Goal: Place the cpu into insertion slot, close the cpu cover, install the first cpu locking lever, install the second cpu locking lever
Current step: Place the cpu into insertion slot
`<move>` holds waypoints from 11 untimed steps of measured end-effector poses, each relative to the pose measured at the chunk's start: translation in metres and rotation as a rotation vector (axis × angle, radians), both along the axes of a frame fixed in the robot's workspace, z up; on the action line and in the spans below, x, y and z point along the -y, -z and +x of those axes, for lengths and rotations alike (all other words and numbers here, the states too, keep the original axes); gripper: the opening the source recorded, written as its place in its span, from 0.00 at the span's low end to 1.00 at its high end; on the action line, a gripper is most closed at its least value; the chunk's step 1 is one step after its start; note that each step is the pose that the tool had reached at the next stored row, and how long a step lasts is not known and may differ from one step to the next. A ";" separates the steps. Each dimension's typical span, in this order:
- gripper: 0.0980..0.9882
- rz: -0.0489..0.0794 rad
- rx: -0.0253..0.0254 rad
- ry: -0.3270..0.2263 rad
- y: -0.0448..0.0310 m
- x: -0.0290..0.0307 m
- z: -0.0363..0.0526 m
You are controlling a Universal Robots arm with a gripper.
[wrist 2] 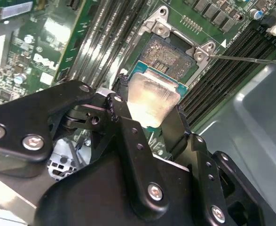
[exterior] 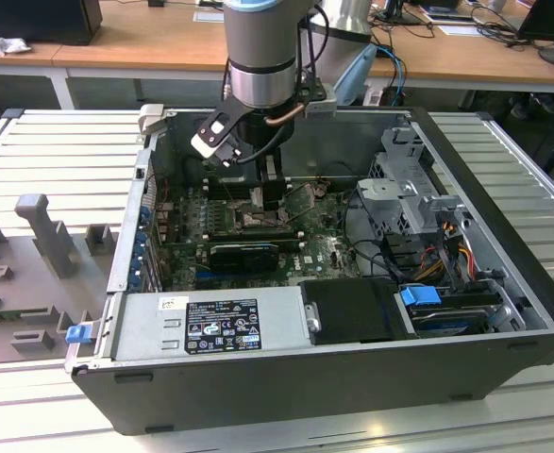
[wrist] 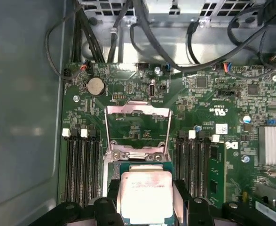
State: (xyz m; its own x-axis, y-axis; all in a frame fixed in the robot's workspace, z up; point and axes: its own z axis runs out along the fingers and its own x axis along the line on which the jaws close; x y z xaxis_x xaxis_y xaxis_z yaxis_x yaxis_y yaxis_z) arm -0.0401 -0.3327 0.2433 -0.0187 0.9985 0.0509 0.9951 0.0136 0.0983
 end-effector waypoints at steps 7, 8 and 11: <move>0.48 0.000 -0.0046 0.016 0.0262 -0.0041 -0.0069; 0.48 0.000 -0.0054 0.016 0.0287 -0.0041 -0.0070; 0.48 0.000 -0.0062 0.030 0.0303 -0.0041 -0.0071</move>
State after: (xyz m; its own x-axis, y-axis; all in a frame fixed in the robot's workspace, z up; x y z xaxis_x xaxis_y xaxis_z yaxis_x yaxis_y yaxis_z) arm -0.0471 -0.3286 0.2131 0.0119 0.9986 0.0509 0.9956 -0.0166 0.0922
